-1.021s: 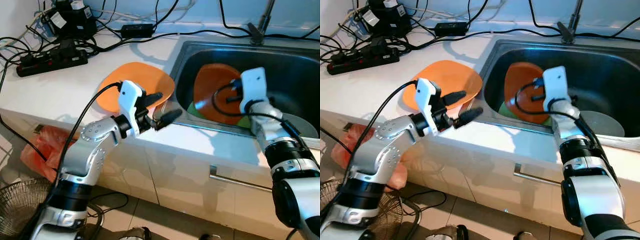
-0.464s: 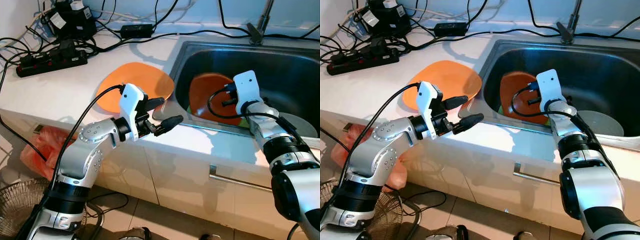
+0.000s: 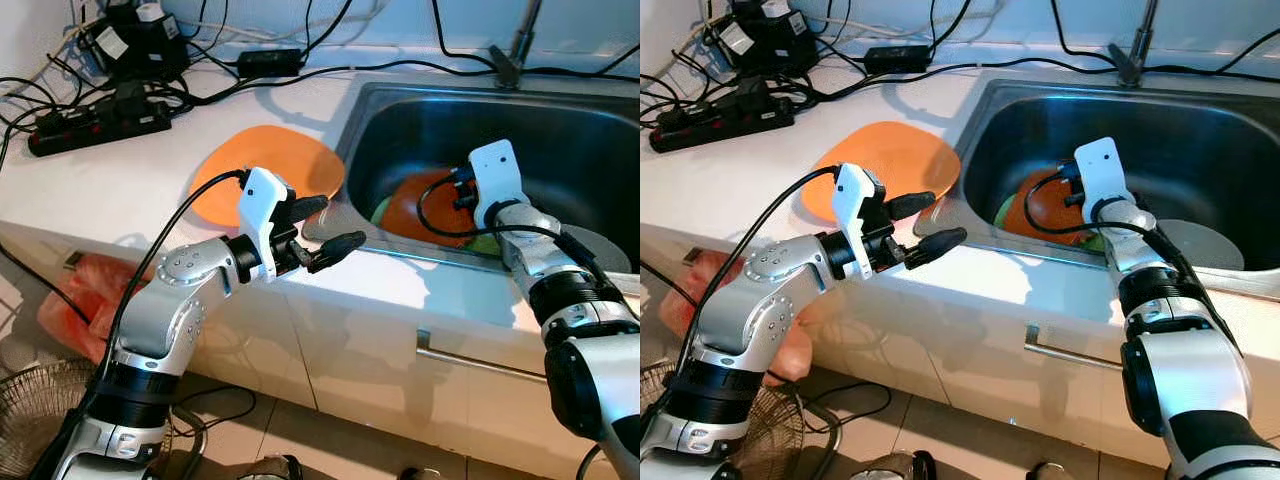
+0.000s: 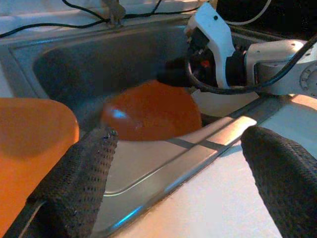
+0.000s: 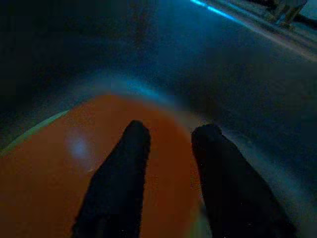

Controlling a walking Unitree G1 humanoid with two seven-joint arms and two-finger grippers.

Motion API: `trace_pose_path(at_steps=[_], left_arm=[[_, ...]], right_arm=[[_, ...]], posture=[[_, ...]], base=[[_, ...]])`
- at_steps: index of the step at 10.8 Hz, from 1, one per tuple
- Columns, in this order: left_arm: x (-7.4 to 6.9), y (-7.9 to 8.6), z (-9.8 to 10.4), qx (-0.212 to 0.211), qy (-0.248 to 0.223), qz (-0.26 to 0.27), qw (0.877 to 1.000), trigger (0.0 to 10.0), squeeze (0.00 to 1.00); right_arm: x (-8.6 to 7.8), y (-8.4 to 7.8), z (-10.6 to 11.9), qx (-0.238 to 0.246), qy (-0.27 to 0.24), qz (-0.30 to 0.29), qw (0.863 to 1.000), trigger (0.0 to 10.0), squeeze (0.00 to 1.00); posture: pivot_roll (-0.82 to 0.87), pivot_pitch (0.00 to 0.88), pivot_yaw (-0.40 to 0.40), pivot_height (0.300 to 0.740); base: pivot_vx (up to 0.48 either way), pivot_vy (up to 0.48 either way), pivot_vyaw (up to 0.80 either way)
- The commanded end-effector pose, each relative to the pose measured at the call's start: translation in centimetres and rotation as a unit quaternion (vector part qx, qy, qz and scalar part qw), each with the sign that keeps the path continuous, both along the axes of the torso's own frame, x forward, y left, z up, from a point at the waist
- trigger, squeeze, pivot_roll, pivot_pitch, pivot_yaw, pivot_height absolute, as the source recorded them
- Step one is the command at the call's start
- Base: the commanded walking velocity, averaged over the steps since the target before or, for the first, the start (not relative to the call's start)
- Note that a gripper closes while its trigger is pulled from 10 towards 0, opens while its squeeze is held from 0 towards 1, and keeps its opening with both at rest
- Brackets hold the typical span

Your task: Kitchen organization

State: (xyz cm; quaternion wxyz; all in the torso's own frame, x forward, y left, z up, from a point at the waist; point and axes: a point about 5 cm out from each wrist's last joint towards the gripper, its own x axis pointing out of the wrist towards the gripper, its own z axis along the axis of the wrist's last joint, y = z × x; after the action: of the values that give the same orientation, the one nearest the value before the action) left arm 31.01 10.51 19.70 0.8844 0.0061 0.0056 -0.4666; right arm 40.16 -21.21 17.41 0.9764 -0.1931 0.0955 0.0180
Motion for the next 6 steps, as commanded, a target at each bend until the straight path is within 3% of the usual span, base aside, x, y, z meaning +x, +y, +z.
trace_pose_path(at_steps=[1,2,4,6], left_arm=[[0.2,0.2,0.4,0.009,-0.010,0.004,1.000,10.0,0.00],[0.6,0.7,0.6,0.013,-0.020,0.025,0.999,10.0,0.00],[0.9,0.9,0.8,0.014,-0.026,0.037,0.999,10.0,0.00],[1.5,1.7,1.7,0.007,-0.048,0.076,0.996,10.0,0.00]], right_arm=[[0.4,0.1,1.2,-0.001,-0.021,-0.001,1.000,10.0,1.00],[0.5,-0.1,1.7,-0.019,-0.036,-0.010,0.999,10.0,1.00],[0.6,-0.3,2.6,-0.001,-0.058,-0.018,0.998,10.0,1.00],[1.0,1.7,4.1,0.048,-0.082,0.024,0.995,10.0,1.00]], posture=[[0.12,0.100,0.114,0.740],[0.12,0.098,0.113,0.740],[0.12,0.094,0.112,0.740],[0.12,0.094,0.115,0.740]], base=[[0.000,0.000,0.00],[0.000,0.000,0.00],[0.000,0.000,0.00],[0.000,0.000,0.00]])
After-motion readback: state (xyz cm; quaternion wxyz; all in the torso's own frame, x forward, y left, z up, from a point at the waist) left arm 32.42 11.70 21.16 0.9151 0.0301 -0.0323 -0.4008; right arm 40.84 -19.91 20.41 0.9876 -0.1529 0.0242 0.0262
